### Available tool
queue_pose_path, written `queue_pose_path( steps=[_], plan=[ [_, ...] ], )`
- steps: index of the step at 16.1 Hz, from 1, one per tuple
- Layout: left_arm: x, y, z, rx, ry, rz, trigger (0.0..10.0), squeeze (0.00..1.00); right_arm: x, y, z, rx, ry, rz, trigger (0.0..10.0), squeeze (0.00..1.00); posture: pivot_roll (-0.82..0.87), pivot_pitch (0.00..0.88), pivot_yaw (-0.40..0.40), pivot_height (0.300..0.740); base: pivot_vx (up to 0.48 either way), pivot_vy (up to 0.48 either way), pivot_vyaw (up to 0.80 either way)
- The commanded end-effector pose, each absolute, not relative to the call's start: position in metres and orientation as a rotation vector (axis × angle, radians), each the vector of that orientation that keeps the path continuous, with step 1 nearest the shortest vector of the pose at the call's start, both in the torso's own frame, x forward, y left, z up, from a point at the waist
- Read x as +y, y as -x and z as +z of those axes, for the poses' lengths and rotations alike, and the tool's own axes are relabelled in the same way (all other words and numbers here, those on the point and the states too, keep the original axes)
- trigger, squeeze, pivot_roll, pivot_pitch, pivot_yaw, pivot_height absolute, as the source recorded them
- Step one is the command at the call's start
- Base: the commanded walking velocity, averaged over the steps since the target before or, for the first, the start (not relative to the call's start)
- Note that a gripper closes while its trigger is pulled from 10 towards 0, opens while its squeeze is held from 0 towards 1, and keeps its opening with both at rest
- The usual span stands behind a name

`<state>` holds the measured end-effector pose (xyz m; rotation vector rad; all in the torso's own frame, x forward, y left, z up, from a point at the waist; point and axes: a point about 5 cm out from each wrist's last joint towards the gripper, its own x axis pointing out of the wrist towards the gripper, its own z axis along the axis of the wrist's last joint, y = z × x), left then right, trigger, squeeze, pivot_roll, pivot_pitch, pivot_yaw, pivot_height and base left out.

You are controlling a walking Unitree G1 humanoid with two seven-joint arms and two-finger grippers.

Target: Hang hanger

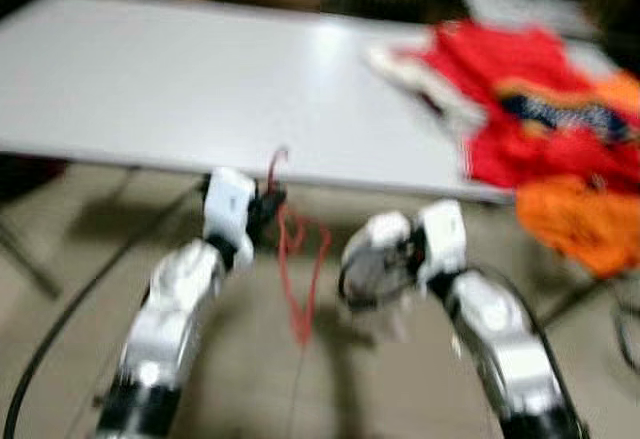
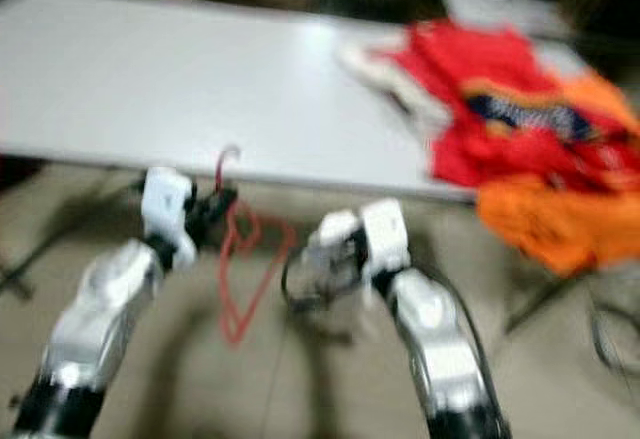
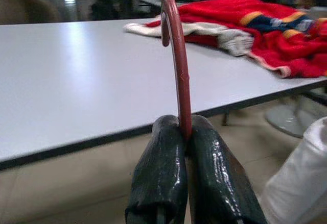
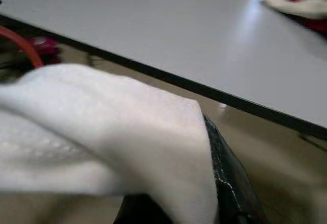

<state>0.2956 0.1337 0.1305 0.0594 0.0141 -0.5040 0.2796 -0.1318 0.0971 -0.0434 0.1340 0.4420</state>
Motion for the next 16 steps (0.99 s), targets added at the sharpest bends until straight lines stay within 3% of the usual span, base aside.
queue_pose_path(
  steps=[1, 5, 7, 8, 9, 12, 14, 16],
  plan=[
    [0.123, -0.294, 0.131, 0.009, -0.041, -0.535, 10.0, 0.0, -0.144, -0.28, 0.101, 0.115, 0.045, 0.402, 0.0, 0.32, -0.07, 0.019, -0.043, 0.74, 0.0, 0.48, -0.8],
    [0.125, -0.294, 0.134, -0.009, -0.027, -0.496, 10.0, 0.0, -0.14, -0.276, 0.103, 0.078, 0.055, 0.419, 0.0, 0.31, -0.07, 0.024, -0.043, 0.74, 0.0, 0.48, -0.8],
    [0.126, -0.295, 0.136, -0.021, -0.023, -0.474, 10.0, 0.0, -0.141, -0.277, 0.104, 0.068, 0.069, 0.411, 0.0, 0.26, -0.07, 0.029, -0.042, 0.74, 0.0, 0.48, 0.0],
    [0.125, -0.294, 0.136, -0.022, -0.033, -0.469, 10.0, 0.0, -0.142, -0.277, 0.104, 0.071, 0.066, 0.405, 2.3, 0.25, -0.07, 0.033, -0.044, 0.74, 0.0, 0.48, 0.0],
    [0.124, -0.293, 0.134, -0.016, -0.042, -0.464, 10.0, 0.0, -0.143, -0.278, 0.103, 0.075, 0.068, 0.396, 10.0, 0.24, -0.07, 0.035, -0.044, 0.74, 0.0, 0.48, 0.0],
    [0.127, -0.296, 0.128, 0.004, -0.068, -0.382, 10.0, 0.0, -0.144, -0.279, 0.102, 0.079, 0.064, 0.378, 10.0, 0.19, -0.06, 0.031, -0.046, 0.74, 0.0, 0.48, 0.0],
    [0.126, -0.298, 0.126, -0.005, -0.117, -0.345, 10.0, 0.0, -0.145, -0.284, 0.104, 0.055, 0.07, 0.36, 10.0, 0.42, -0.06, 0.016, -0.044, 0.74, 0.0, 0.236, 0.27],
    [0.131, -0.302, 0.133, -0.065, -0.231, -0.269, 10.0, 0.0, -0.144, -0.286, 0.108, 0.025, 0.088, 0.357, 10.0, 0.42, -0.05, 0.016, -0.047, 0.74, 0.0, 0.0, 0.52]
  ],
)
